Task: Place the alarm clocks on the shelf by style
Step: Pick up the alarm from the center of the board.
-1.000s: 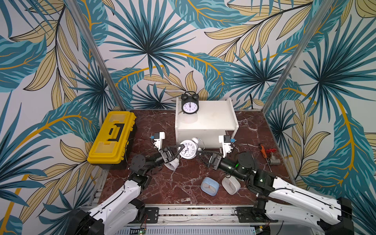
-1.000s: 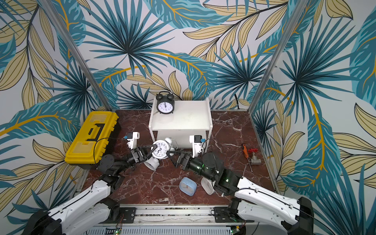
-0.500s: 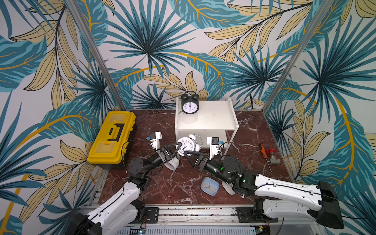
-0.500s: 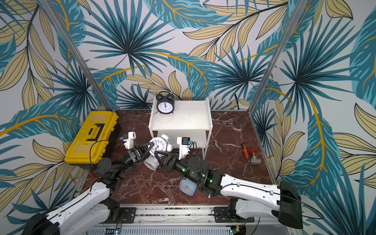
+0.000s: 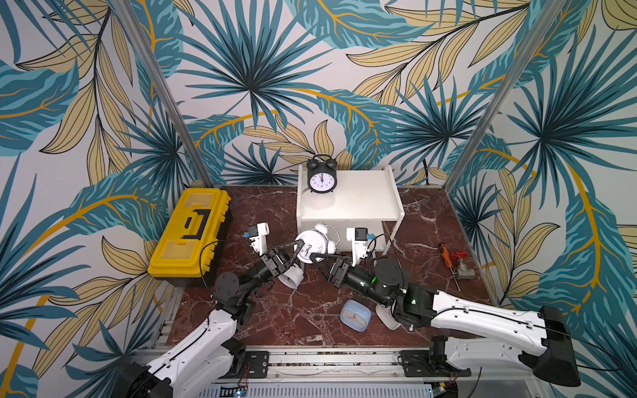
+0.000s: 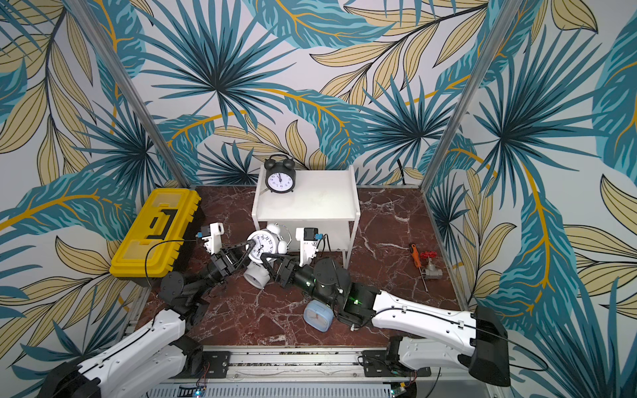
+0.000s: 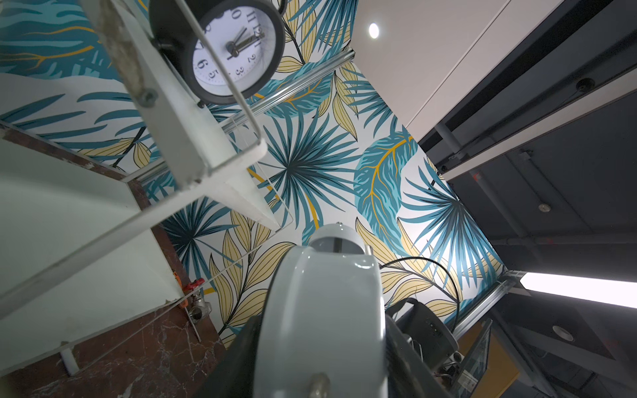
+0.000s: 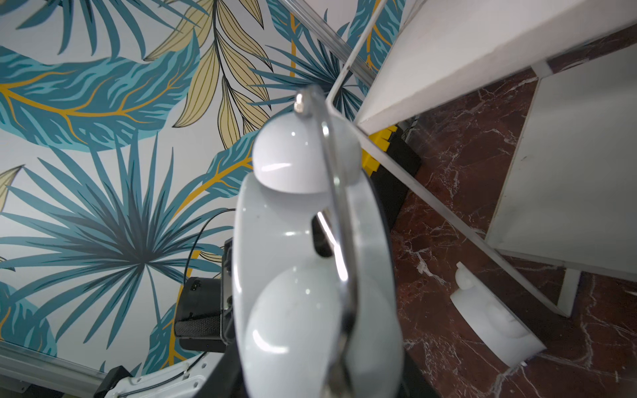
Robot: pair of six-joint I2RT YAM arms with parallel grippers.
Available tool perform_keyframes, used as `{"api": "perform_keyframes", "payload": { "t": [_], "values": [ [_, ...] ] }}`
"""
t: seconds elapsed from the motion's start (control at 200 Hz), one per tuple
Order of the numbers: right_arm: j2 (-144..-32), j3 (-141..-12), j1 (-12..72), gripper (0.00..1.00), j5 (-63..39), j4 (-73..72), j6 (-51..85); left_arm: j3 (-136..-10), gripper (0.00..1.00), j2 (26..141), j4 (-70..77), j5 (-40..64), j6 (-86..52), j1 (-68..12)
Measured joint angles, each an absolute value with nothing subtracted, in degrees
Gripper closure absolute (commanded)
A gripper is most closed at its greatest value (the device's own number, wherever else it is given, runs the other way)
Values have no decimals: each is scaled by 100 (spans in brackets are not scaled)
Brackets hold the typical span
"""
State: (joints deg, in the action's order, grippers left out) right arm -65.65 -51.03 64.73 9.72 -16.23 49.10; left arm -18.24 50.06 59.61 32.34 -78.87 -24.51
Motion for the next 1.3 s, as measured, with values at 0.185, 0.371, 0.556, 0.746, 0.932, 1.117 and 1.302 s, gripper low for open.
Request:
{"api": "perform_keyframes", "payload": {
  "t": [0.185, 0.371, 0.556, 0.746, 0.932, 1.117, 1.302],
  "values": [
    [-6549, -5892, 5920, 84, -292, -161, 4748, -1894, 6, 4958, 5483, 3660, -7647, -2353],
    [-6296, -6101, 5339, 85, -1542, 910, 4571, -2250, 10, 5078, 5070, 4486, -7450, -2290],
    [-6340, -6361, 4814, 83, -2626, 1669, 4458, -2473, 21, 5201, 5039, 5046, -7389, -2250],
    [-6490, -6471, 4622, 84, -3249, 1942, 4388, -2484, 44, 5522, 5363, 5319, -7590, -2213],
    [-6615, -6497, 4425, 77, -3520, 1997, 4283, -2488, 71, 5833, 5760, 5391, -7872, -2161],
    [-6617, -6506, 4418, 37, -3437, 1874, 4392, -2488, 81, 5896, 5977, 5290, -7950, -2158],
    [-6355, -6093, 4665, 24, -2464, 878, 4694, -2390, 81, 5951, 6418, 4742, -8136, -2154]
  ]
}}
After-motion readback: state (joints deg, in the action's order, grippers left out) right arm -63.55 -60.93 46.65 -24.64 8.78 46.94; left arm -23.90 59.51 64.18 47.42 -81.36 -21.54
